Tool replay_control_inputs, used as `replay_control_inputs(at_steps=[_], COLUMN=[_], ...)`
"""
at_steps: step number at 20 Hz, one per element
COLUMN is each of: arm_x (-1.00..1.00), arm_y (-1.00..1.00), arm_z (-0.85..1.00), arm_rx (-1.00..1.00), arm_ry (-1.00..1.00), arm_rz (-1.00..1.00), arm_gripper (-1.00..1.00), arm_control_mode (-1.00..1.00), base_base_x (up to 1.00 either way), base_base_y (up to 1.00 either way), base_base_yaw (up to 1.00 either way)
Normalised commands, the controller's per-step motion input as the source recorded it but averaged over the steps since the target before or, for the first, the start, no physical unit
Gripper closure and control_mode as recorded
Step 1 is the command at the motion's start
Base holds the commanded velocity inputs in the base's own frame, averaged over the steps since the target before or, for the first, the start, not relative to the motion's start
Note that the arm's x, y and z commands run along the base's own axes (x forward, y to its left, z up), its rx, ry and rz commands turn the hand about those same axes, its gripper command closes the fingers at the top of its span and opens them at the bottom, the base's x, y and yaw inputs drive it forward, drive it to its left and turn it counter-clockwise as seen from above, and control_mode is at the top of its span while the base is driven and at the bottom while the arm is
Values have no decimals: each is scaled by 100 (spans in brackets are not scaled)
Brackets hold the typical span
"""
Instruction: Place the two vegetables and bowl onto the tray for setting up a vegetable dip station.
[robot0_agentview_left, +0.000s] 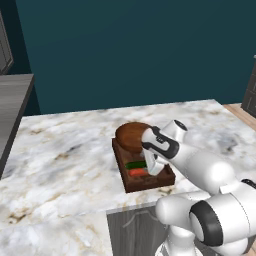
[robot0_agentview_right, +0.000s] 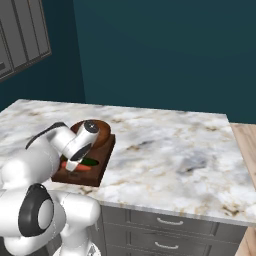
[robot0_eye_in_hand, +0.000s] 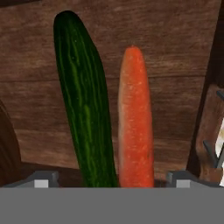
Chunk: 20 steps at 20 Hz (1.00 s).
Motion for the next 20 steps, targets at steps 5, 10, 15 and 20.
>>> replay_control_inputs(at_steps=[5,10,15,20], arm_x=[-18,-23,-25,-32], arm_y=[-6,0,0,0], arm_z=[2,18,25,25], arm_rx=[0,0,-1,-9], arm_ry=[0,0,0,0], arm_rz=[0,0,1,13], arm_gripper=[-100,-100,-100,-100], arm_control_mode=[-100,-100,-100,-100], base_base_x=[0,0,0,0], base_base_y=[0,0,0,0], base_base_yaw=[0,0,0,0])
